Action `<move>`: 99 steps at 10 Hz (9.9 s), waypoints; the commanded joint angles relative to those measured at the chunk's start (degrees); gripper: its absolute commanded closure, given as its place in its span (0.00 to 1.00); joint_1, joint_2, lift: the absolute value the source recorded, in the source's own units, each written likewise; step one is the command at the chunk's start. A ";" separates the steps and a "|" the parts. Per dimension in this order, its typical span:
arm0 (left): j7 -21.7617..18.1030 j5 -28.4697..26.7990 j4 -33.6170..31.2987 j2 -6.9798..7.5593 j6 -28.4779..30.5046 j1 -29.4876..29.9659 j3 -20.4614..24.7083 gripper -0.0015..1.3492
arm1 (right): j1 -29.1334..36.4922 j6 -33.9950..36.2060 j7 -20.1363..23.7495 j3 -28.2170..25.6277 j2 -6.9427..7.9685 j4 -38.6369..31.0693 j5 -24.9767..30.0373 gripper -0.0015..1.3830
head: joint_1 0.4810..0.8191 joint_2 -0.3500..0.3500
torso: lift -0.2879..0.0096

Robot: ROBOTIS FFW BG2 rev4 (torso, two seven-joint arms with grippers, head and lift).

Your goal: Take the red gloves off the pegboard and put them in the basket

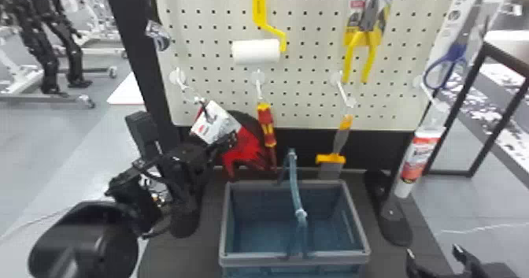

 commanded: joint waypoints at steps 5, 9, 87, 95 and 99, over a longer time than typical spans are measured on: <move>0.57 -0.86 -1.60 0.21 -1.91 0.03 0.10 0.90 | 0.14 0.35 0.00 -0.03 0.05 0.08 -0.09 0.22 | 0.20 0.50 | 0.63; 1.01 -1.39 -2.48 0.30 -2.62 0.29 0.45 0.90 | 0.31 0.44 0.00 -0.03 0.05 0.00 -0.09 0.22 | 0.20 0.50 | 0.63; 25.53 -24.94 -13.46 -12.95 -23.45 34.92 12.23 0.19 | 0.05 3.95 -1.23 0.85 0.05 -8.09 -6.59 0.22 | 0.20 0.50 | 0.63; 26.76 -24.85 -13.29 -12.95 -25.12 35.10 11.96 0.19 | 0.14 3.95 -1.23 0.85 0.05 -8.09 -6.77 0.22 | 0.20 0.50 | 0.63; 26.76 -24.50 -13.02 -12.95 -25.99 35.10 11.87 0.19 | 0.14 3.95 -1.23 0.85 0.05 -8.09 -6.85 0.22 | 0.20 0.50 | 0.63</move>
